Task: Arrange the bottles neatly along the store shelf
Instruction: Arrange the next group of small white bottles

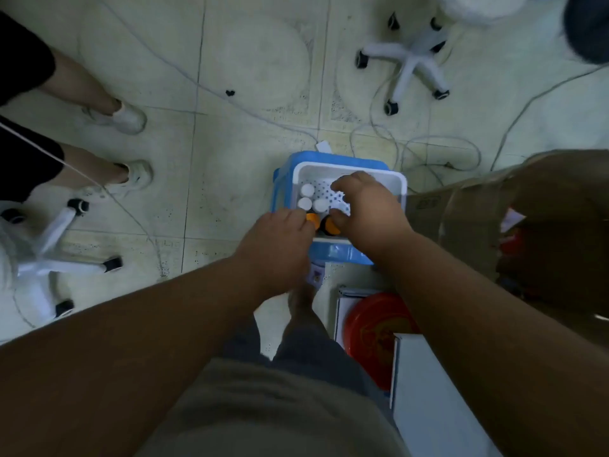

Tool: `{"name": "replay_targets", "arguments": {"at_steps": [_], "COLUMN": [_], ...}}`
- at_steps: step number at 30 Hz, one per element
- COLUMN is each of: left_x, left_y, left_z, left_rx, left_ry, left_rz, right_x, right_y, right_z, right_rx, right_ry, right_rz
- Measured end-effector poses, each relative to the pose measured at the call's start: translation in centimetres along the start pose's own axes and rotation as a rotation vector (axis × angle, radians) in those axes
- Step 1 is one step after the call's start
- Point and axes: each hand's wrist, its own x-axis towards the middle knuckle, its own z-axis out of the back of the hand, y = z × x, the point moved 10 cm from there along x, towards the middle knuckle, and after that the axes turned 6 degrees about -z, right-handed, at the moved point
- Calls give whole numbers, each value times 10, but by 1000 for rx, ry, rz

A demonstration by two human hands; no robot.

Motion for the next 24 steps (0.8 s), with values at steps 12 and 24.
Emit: {"name": "replay_targets", "arguments": {"at_steps": [12,24], "left_x": [-63,-233], "left_y": [-66,-323], "left_z": [111,74], "left_rx": [80,103], "left_ry": [-35,143], "left_rz": [-381,-1095], "right_x": [-217,-571], "right_y": [61,76], "right_z": [106,61], "right_rx": [208,280], "right_ry": [-452,-842], "right_rz": [-360,-1063]}}
